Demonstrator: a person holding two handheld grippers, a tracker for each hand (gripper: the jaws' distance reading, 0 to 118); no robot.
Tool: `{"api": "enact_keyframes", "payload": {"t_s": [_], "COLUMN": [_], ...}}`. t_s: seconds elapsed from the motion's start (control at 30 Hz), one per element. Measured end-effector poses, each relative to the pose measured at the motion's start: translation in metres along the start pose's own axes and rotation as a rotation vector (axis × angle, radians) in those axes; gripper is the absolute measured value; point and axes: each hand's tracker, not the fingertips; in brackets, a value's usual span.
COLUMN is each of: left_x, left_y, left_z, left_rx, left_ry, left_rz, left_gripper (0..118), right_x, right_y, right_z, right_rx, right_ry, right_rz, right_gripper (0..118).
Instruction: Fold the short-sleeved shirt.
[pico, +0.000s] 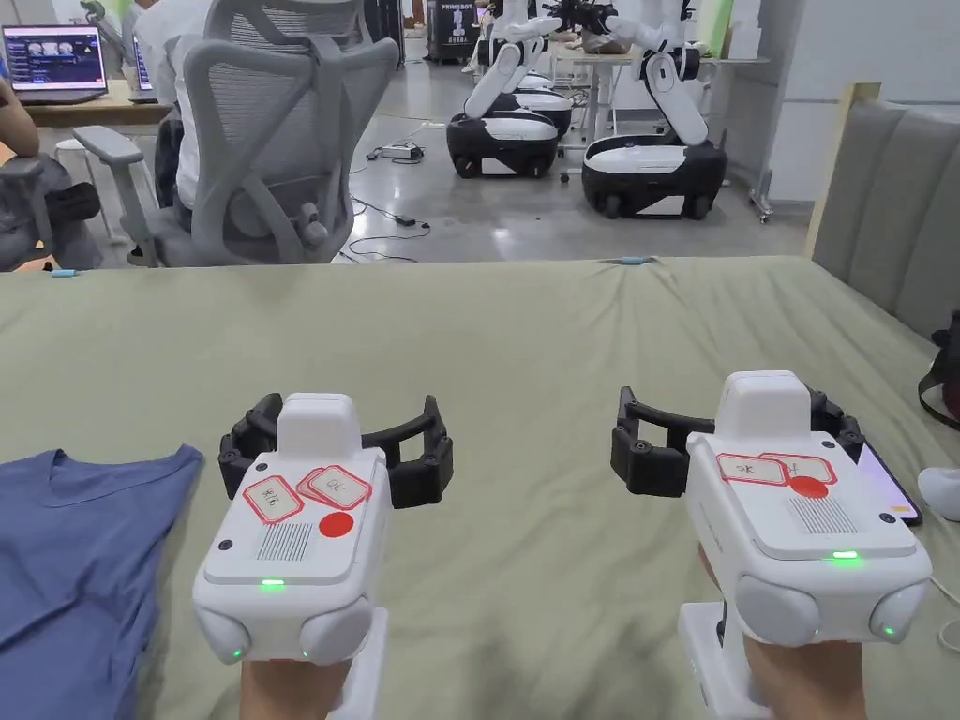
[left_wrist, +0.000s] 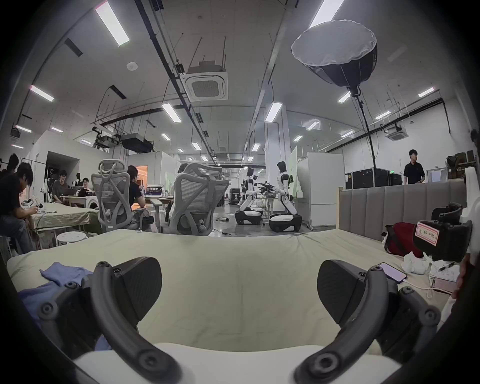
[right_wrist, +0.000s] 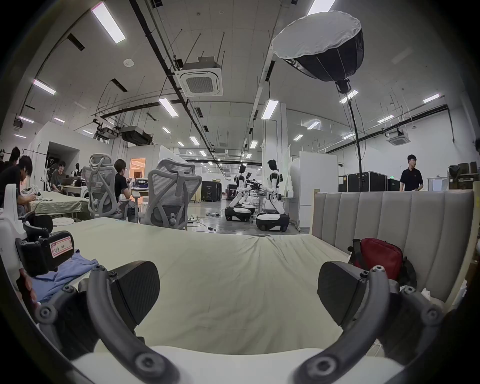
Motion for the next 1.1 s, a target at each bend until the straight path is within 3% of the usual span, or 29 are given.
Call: {"api": "enact_keyframes", "payload": {"t_s": [1.1], "left_x": [-0.0002], "left_y": [0.0027], "left_z": [0.0017], "left_rx": [-0.016], "left_ry": [0.009], "left_rz": [-0.01], "left_gripper": [118], "right_x": [-0.0062], "right_y": [0.0007], "right_z": [-0.0028], "right_rx": [-0.012], "right_ry": [0.003], "right_rz": [0.011], "right_gripper": [118]}}
